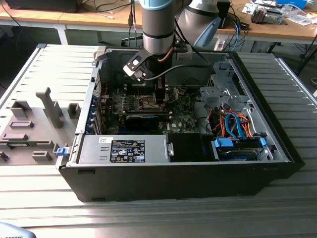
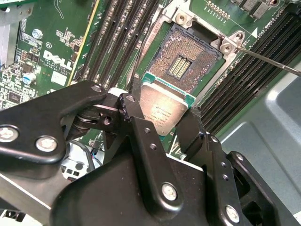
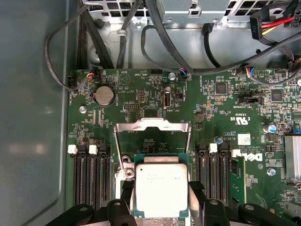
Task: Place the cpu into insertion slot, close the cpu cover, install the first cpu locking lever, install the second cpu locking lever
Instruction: 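Place the cpu into insertion slot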
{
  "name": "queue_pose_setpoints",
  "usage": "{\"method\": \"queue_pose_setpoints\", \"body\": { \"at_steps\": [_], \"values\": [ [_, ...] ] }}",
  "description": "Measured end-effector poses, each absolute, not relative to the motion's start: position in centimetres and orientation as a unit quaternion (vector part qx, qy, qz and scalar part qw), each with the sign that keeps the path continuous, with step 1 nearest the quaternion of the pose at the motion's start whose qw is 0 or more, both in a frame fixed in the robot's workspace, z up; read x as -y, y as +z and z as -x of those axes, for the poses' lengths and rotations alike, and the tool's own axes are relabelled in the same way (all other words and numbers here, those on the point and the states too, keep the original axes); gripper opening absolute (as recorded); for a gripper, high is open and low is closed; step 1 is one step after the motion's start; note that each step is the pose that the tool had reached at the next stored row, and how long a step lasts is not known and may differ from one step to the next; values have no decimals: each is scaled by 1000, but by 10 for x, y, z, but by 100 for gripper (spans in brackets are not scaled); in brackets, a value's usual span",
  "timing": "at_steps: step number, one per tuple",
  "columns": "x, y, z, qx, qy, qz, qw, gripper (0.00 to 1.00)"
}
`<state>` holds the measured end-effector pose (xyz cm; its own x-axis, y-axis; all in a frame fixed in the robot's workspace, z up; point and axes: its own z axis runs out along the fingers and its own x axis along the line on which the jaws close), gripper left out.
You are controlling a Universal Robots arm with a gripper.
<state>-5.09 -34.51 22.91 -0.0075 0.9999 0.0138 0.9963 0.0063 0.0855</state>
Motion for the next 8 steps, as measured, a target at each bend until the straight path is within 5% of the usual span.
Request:
{"method": "queue_pose_setpoints", "body": {
  "at_steps": [8],
  "values": [
    [345,229,51,-709,35,-704,25,54]
  ]
}}
